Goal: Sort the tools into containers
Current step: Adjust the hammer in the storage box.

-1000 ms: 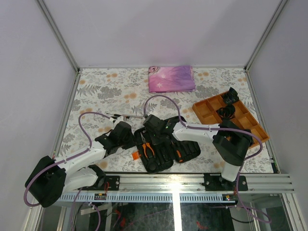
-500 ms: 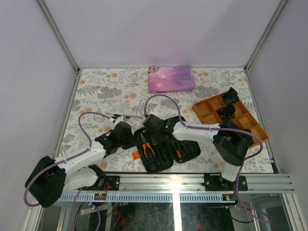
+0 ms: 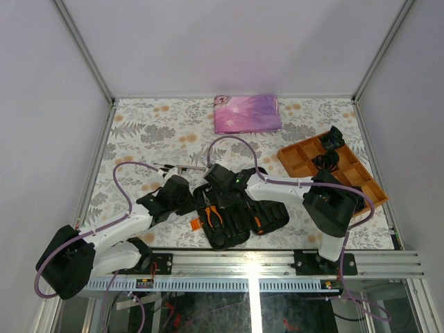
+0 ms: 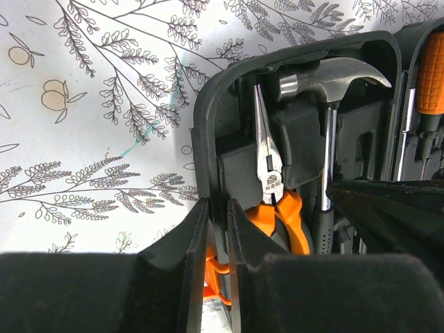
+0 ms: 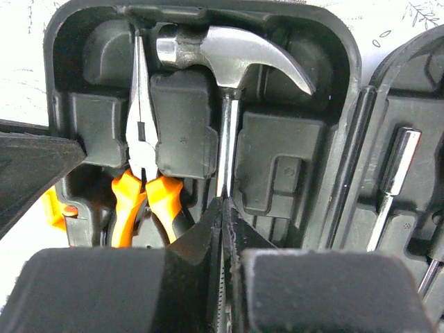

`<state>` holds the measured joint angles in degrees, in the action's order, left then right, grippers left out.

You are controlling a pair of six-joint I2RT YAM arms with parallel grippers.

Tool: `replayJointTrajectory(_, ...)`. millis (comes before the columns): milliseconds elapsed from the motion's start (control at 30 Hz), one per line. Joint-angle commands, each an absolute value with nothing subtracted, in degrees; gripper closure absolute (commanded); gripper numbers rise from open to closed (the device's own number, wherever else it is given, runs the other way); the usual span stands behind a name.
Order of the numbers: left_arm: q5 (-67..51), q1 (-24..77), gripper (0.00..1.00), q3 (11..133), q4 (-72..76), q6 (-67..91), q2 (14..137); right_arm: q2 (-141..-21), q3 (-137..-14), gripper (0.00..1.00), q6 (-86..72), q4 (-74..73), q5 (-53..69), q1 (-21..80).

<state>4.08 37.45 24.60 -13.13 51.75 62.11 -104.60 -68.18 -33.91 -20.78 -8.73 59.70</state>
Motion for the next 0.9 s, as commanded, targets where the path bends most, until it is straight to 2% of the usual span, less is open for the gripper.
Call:
replayJointTrajectory(0, 2.9, 37.3, 0.98, 23.5, -10.4, 50.6, 62.5, -109.5, -66.5, 1.0, -36.2, -25.2, -3.9, 60.3)
replayJointTrajectory(67, 2.7, 37.3, 1.0, 23.7, -10.2, 50.4, 62.5, -109.7, -65.9, 1.0, -36.4, -25.3, -3.8, 60.3)
replayJointTrajectory(867, 2.0, 37.4, 1.0, 22.8, -9.1, 49.6, 62.0, -114.6, -58.5, 1.0, -37.8, -26.2, -4.3, 61.1)
